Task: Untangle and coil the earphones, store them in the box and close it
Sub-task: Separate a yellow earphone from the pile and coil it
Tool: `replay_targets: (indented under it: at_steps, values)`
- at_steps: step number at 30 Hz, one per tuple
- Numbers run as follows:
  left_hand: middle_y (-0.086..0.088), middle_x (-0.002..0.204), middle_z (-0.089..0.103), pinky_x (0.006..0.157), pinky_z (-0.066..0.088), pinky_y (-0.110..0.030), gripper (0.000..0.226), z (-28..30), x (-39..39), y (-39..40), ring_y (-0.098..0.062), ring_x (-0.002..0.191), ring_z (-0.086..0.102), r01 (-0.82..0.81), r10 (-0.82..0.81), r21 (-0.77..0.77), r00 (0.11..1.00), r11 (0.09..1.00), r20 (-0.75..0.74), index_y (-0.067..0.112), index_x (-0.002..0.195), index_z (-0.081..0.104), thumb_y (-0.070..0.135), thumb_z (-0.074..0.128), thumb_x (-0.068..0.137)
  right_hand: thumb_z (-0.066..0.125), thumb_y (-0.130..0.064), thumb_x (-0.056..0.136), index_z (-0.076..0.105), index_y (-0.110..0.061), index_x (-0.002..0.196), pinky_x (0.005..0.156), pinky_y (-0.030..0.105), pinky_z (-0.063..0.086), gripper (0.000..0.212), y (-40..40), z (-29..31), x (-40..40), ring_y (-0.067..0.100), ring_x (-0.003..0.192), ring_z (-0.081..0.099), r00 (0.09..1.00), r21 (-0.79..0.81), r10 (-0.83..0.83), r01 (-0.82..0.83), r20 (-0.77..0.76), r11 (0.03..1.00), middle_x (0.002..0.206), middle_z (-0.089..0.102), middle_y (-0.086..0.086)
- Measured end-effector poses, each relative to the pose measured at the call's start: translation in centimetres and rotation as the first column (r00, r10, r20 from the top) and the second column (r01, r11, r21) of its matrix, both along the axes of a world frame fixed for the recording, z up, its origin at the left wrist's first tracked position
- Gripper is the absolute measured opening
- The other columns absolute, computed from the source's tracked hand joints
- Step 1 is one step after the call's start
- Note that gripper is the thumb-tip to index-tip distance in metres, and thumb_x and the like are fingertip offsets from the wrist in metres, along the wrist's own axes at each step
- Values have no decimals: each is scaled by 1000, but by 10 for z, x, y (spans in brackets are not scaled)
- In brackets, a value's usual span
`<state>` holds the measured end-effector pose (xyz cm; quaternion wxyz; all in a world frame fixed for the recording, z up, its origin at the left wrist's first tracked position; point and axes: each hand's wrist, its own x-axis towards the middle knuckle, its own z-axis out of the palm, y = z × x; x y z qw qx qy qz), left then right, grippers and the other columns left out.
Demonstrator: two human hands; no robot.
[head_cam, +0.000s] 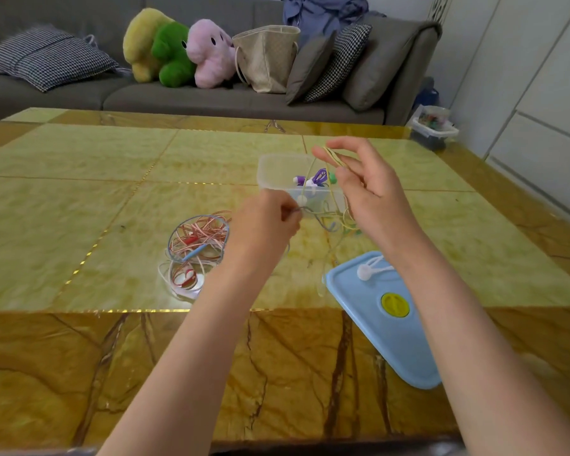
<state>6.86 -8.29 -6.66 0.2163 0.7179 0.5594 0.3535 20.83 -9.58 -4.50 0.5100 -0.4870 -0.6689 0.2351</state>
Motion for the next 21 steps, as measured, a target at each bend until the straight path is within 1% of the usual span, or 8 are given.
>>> replay_targets:
  at_steps: [4,7,10,12,13,15,18,21]
  values:
    - [2,61,67,71,56,-35,24,18,-7,-1,-15,59,60,19,-35,47,929,999,368,15,68,67,13,58,90,38,-7,98,48,-19,121,55,15,37,28,4,-11,6,-5,63,55,979,-55,-65,77,195,995,128,59,-9]
    - [5,65,67,68,53,-20,23,37,-10,-5,-6,64,60,60,-116,104,691,993,714,13,75,68,12,54,93,36,-11,98,48,-21,121,56,25,37,28,10,-22,6,1,53,49,954,-169,-80,134,288,976,120,64,-4]
    - [6,69,67,69,49,-14,28,45,-20,-3,-4,68,59,51,-125,115,461,992,878,15,74,67,14,50,96,34,-10,98,46,-20,124,54,28,35,31,14,-31,10,11,55,43,913,-274,-103,224,396,935,89,63,-4]
    - [2,73,68,72,49,-15,27,45,-28,1,-5,71,61,62,-109,95,294,994,950,13,76,66,14,48,97,33,-10,98,45,-18,125,60,27,33,31,15,-36,14,11,59,43,881,-309,-100,266,462,913,107,64,-3]
    - [2,75,67,73,49,-15,27,44,-31,3,-5,72,60,57,-97,84,300,995,949,13,77,64,14,47,97,33,-9,98,45,-17,123,63,26,34,29,16,-37,15,9,57,42,894,-315,-104,260,436,913,121,62,-2]
    - [0,76,65,72,50,-14,26,40,-34,6,-5,71,57,41,-40,23,479,999,877,12,78,64,12,46,97,35,-11,98,49,-19,115,56,25,36,23,16,-35,13,3,47,40,958,-295,-127,204,258,933,126,61,1]
    - [-2,73,64,77,54,-22,26,20,-33,15,-9,69,57,-51,113,-116,771,992,627,8,80,67,10,47,95,37,-9,99,51,-21,109,38,16,29,21,12,-19,10,5,35,31,988,-266,-112,80,-107,961,120,63,-2]
    - [-6,69,63,71,50,-31,29,6,-32,21,-22,69,56,-156,197,-150,927,976,320,12,71,66,14,49,93,36,-2,97,53,-18,112,36,16,27,27,3,-2,11,7,41,38,949,-238,-26,-52,-314,970,118,65,-8]
